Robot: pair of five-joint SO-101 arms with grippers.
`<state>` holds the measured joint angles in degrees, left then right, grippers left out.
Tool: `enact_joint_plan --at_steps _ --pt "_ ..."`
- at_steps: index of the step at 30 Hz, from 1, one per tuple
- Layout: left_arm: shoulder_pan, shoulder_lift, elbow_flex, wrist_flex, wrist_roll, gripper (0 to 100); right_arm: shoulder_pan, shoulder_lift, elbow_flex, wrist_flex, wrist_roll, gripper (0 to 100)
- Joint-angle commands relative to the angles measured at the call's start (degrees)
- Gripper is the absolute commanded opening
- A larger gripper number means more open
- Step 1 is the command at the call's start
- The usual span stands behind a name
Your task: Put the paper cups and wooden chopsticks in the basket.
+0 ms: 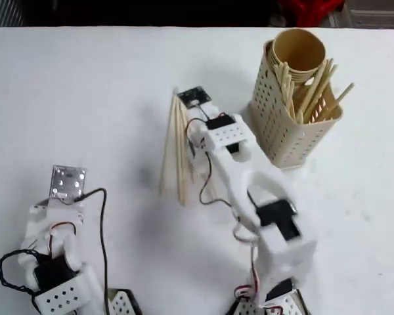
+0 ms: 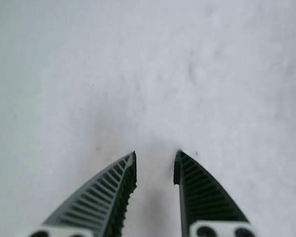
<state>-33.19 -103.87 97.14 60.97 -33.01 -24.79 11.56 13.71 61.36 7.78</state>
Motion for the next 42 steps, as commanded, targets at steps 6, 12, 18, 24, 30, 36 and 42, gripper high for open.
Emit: enact_joint_plan --at_steps 6,12,18,24,30,36,42 --pt "-0.4 -0.4 -0.2 0.4 -0.3 14 1.8 -41.7 15.8 -1.2 1.4 1.6" --pt "-0.4 -0.4 -0.2 0.4 -0.3 14 10.1 -62.8 16.5 -2.2 1.5 1.6" --pt "-0.4 -0.4 -0.2 0.4 -0.3 14 16.2 -74.0 16.6 -10.9 1.5 1.6" --pt "-0.4 -0.4 -0.2 0.4 -0.3 14 22.2 -73.7 16.7 -24.7 1.5 1.7" --pt "-0.4 -0.4 -0.2 0.4 -0.3 14 26.9 -66.2 16.8 -30.5 1.5 1.7" --pt "-0.4 -0.4 -0.2 0.4 -0.3 14 28.0 -55.5 16.9 -36.4 1.5 1.8" --pt "-0.4 -0.4 -0.2 0.4 -0.3 14 27.9 -52.8 26.4 -48.9 1.5 1.8"
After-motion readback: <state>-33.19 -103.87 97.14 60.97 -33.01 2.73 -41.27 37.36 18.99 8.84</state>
